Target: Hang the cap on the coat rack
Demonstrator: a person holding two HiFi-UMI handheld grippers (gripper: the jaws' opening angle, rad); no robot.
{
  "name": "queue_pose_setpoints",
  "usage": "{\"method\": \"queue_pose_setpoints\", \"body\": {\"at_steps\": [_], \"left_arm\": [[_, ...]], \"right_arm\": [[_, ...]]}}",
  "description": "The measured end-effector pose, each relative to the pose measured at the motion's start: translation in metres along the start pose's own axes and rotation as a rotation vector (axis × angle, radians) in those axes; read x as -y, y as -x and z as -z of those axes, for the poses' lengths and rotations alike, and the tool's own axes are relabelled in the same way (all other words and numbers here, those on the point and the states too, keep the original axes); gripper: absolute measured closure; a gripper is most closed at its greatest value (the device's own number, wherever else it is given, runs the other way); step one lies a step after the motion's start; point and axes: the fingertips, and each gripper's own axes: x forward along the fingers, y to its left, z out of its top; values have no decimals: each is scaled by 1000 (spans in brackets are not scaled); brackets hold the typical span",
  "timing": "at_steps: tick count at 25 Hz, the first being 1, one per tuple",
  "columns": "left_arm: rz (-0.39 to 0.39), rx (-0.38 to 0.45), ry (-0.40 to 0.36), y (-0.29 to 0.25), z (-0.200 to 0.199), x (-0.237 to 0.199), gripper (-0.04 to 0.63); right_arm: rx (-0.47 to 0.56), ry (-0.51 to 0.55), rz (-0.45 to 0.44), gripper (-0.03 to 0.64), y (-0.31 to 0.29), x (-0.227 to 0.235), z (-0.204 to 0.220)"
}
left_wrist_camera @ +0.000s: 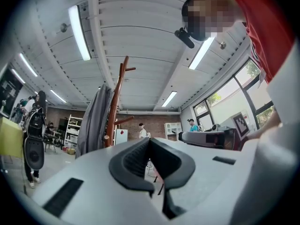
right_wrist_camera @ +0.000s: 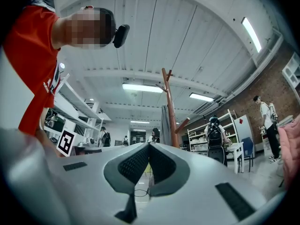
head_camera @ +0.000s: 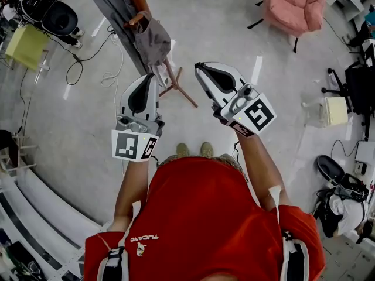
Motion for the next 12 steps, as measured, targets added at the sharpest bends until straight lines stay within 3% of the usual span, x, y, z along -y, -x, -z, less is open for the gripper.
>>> {"method": "queue_pose_setpoints", "body": {"at_steps": [12], "left_arm": [[-1,-4,-6,-2,15,-5,586]], "right_arm": [[-14,28,7,594,-4,8,6]]}}
